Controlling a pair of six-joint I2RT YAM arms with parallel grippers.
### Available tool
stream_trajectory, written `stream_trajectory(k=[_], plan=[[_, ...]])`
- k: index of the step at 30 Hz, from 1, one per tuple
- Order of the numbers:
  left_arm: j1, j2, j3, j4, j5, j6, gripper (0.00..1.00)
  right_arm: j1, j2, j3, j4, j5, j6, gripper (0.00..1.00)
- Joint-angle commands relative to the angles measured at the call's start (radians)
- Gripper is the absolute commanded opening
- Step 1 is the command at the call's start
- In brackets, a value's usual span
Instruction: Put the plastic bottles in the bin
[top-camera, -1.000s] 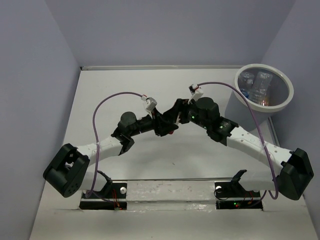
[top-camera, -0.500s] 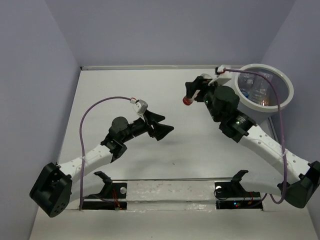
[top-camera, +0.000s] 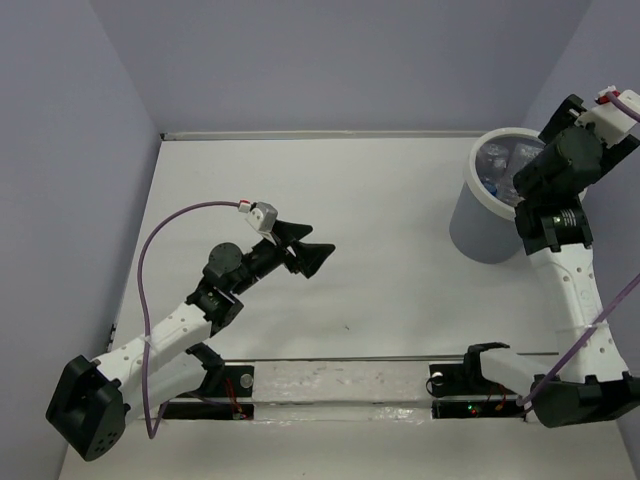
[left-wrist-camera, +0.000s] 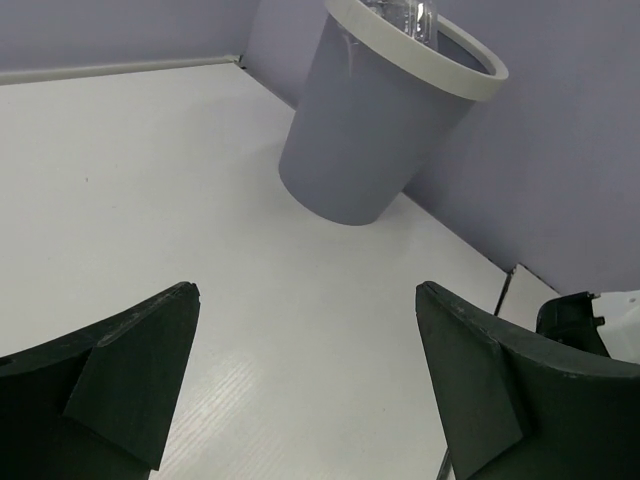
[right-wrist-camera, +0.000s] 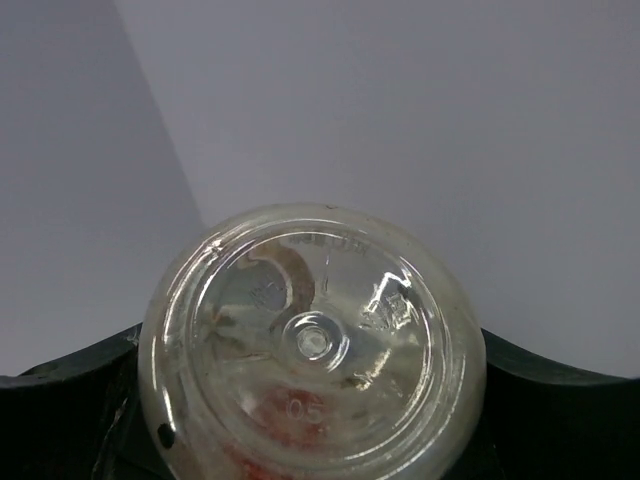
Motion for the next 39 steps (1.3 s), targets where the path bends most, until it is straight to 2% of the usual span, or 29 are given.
stream_trajectory(k=[1,3,6,9,12,13,14,15,16,18,25,28,31,34,39], plan=[[-0.006,-0.014,-0.003,0.011,-0.038,0.026,0.99,-0.081,0.045,-0.015,-0.022,0.041,-0.085,0.15],[-0.006,-0.013,-0.003,0.004,-0.049,0.027,0.99,-0.127,0.069,-0.018,-0.143,-0.013,0.015,0.15],[-0.006,-0.011,0.006,-0.013,-0.072,0.029,0.99,-0.203,0.079,-0.051,-0.16,-0.074,0.082,0.16],[-0.006,-0.023,0.018,-0.058,-0.112,0.033,0.99,-0.305,0.113,-0.082,-0.164,-0.22,0.166,0.15],[-0.007,-0.042,0.014,-0.064,-0.123,0.038,0.99,-0.339,0.165,-0.068,-0.18,-0.26,0.189,0.16],[-0.007,-0.042,0.014,-0.065,-0.126,0.04,0.99,-0.35,0.172,-0.064,-0.196,-0.306,0.205,0.2],[-0.009,-0.045,0.014,-0.065,-0.129,0.044,0.99,-0.35,0.178,-0.056,-0.197,-0.303,0.205,0.27],[-0.007,-0.045,0.014,-0.068,-0.129,0.043,0.99,-0.35,0.182,-0.052,-0.2,-0.303,0.209,0.43],[-0.009,-0.043,0.015,-0.068,-0.132,0.046,0.99,-0.35,0.189,-0.033,-0.222,-0.33,0.228,0.81],[-0.009,-0.039,0.017,-0.068,-0.13,0.046,0.99,-0.359,0.192,-0.006,-0.246,-0.343,0.237,0.98],[-0.009,-0.011,0.026,-0.079,-0.138,0.044,0.99,-0.359,0.127,0.139,-0.392,-0.439,0.32,1.0],[-0.009,0.001,0.03,-0.084,-0.135,0.046,0.99,-0.359,0.027,0.084,-0.397,-0.631,0.443,1.0],[-0.009,0.01,0.029,-0.084,-0.144,0.044,0.99,-0.359,-0.1,-0.023,-0.383,-0.987,0.565,1.0],[-0.009,0.013,0.027,-0.079,-0.149,0.041,0.99,-0.359,-0.232,-0.167,-0.336,-1.27,0.651,1.0],[-0.009,0.027,0.014,-0.039,-0.141,-0.002,0.99,-0.359,-0.393,-0.324,-0.325,-1.481,0.706,1.0]])
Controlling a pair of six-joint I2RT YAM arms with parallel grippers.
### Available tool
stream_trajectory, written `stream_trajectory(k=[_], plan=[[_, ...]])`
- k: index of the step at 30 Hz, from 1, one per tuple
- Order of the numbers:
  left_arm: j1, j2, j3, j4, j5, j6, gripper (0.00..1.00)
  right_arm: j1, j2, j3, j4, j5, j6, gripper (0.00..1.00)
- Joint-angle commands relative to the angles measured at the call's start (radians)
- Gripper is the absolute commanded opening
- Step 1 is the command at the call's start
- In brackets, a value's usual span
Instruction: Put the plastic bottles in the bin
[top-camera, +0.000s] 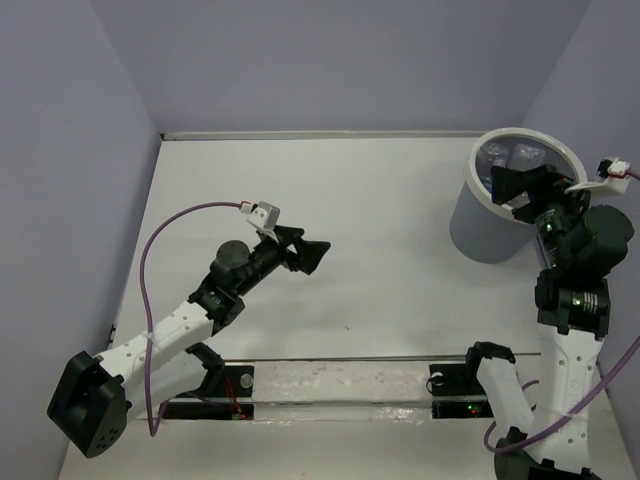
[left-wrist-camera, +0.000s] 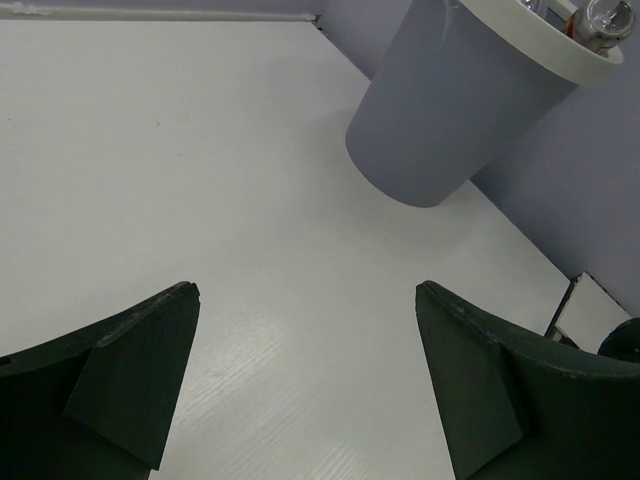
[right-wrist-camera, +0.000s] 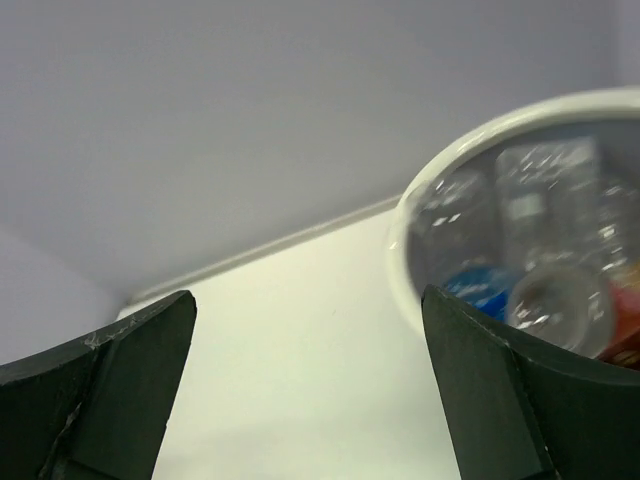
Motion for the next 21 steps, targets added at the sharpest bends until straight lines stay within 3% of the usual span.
stream_trajectory(k=[1,4,7,10,17,21], plan=[[-0.007,0.012,0.014,0.091,0.0,-0.037,0.99,-0.004,-0.092,-0.122,0.035,-0.362,0.118,1.0],[-0.007,-0.003,0.029,0.105,0.029,-0.094,0.99,0.008,-0.136,-0.193,0.159,-0.579,0.21,1.0],[-0.009,-0.052,0.053,0.112,0.061,-0.132,0.99,0.009,-0.158,-0.233,0.402,-0.697,0.369,1.0],[-0.009,-0.103,0.095,0.105,0.067,-0.136,0.99,0.009,-0.166,-0.227,0.526,-0.769,0.435,1.0],[-0.009,-0.275,0.317,-0.231,-0.054,-0.028,0.99,0.009,-0.101,-0.13,0.796,-0.858,0.544,1.0],[-0.007,-0.355,0.443,-0.39,-0.11,0.047,0.99,0.021,-0.117,-0.094,0.802,-0.859,0.526,1.0]])
